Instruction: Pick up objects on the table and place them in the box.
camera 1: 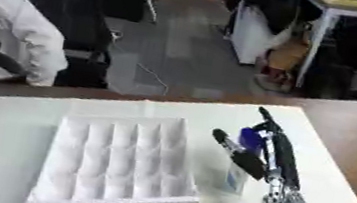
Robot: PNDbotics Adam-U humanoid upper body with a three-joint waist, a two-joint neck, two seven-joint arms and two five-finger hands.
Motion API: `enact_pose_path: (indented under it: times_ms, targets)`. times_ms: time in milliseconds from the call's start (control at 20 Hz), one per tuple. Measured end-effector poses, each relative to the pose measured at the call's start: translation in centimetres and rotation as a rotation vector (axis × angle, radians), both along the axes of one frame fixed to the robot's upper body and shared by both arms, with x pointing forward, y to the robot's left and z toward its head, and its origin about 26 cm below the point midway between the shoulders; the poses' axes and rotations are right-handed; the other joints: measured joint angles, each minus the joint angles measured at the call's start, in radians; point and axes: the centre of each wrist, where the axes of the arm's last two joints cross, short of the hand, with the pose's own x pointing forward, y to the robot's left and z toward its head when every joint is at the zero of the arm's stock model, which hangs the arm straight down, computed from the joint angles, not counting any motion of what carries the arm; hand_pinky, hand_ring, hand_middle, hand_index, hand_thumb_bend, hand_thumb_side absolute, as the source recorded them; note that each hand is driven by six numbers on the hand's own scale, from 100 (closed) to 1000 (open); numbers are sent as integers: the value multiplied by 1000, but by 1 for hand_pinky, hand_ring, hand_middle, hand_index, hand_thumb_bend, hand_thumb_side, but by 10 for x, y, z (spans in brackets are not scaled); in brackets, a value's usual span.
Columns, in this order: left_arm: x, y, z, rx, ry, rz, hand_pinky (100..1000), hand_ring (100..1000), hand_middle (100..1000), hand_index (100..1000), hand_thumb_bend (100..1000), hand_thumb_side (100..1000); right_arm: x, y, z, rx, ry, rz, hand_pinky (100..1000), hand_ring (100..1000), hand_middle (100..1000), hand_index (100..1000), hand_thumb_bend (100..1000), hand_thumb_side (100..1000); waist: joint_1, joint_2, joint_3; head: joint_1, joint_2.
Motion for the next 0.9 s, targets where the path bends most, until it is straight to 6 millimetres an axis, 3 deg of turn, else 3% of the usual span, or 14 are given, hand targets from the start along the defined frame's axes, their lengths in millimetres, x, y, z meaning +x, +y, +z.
enact_pose_path:
  times_ms: [600, 800, 900]
  targets:
    - [0, 0, 0, 2, 1, -1, 587, 308, 610, 684, 447, 871, 6, -5, -17, 11, 60, -19, 700, 908, 556, 1000, 826, 781, 1, 0, 0, 0, 0]
    - [0, 0, 0, 2, 1, -1, 587, 308, 610, 684, 447, 871, 8, -8, -21, 26, 56, -27, 674, 873, 508, 955, 797, 805, 2, 0, 0, 0, 0]
    - [0, 0, 0, 2, 1, -1, 587, 308, 610, 684, 447, 872, 8, -8, -23, 37, 55, -31, 553, 810, 459, 897, 756, 802, 2, 0, 0, 0, 0]
